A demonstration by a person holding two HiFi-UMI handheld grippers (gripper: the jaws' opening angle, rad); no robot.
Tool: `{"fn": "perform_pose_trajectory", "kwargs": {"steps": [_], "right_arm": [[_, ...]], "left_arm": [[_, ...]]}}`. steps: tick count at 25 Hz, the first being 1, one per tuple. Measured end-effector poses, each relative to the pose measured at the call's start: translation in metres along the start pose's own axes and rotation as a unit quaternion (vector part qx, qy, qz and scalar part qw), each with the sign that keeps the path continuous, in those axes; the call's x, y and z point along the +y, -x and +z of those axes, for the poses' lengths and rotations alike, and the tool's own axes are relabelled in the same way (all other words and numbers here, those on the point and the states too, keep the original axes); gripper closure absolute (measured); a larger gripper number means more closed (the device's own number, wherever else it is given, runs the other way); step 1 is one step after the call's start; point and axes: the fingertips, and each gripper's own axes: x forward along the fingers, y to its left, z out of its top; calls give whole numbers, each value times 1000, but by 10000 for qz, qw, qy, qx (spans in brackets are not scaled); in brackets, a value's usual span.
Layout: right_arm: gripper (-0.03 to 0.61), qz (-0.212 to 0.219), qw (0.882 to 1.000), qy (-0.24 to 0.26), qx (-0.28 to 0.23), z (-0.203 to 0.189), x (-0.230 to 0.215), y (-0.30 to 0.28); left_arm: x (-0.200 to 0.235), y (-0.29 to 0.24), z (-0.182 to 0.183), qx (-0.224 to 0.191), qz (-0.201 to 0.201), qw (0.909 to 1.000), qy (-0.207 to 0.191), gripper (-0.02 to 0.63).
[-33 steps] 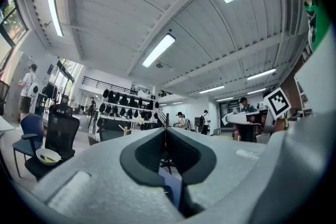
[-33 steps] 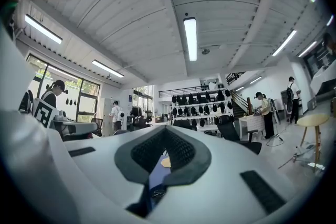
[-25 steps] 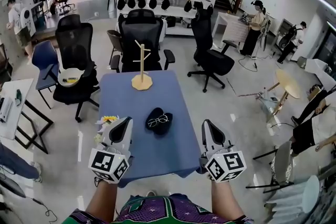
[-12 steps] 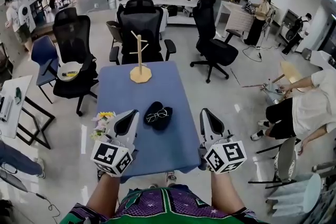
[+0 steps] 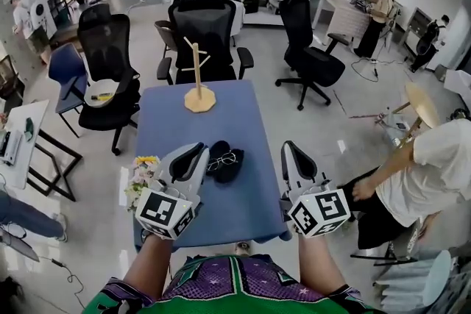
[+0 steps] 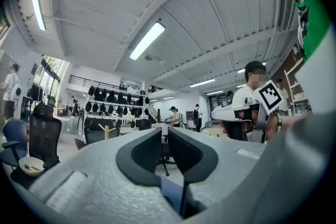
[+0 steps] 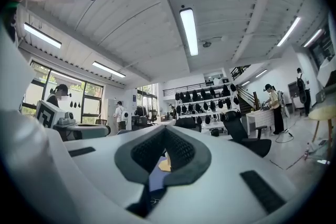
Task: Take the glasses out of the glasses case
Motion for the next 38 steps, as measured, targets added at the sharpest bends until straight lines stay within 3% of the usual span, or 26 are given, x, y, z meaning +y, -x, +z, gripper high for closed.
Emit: {"fn": "perform_pose_trajectory", "kwargs": {"steps": [4,11,20,27,38], "right_arm": [[577,24,10000,-22,37,-7,0,-4],[577,10,9999,-62,136,-17,-5,-7],[577,98,9994,-100,317,-39,-8,-14],[577,131,9989,-188,415,-52,-20,-20],[577,263,9969,-241,698,-81,-44,-34]], "left_arm": [[-2,-7,-10,81,-126,9999,43,508],[0,-22,-35,358,-142,9992,-38,508],[1,-42,-97,989,-165,9950,-17,508],[1,-59,-147,1560,-149,9873,-249,508],[7,-80,-226,2280,-149,9733,-241,508]]}}
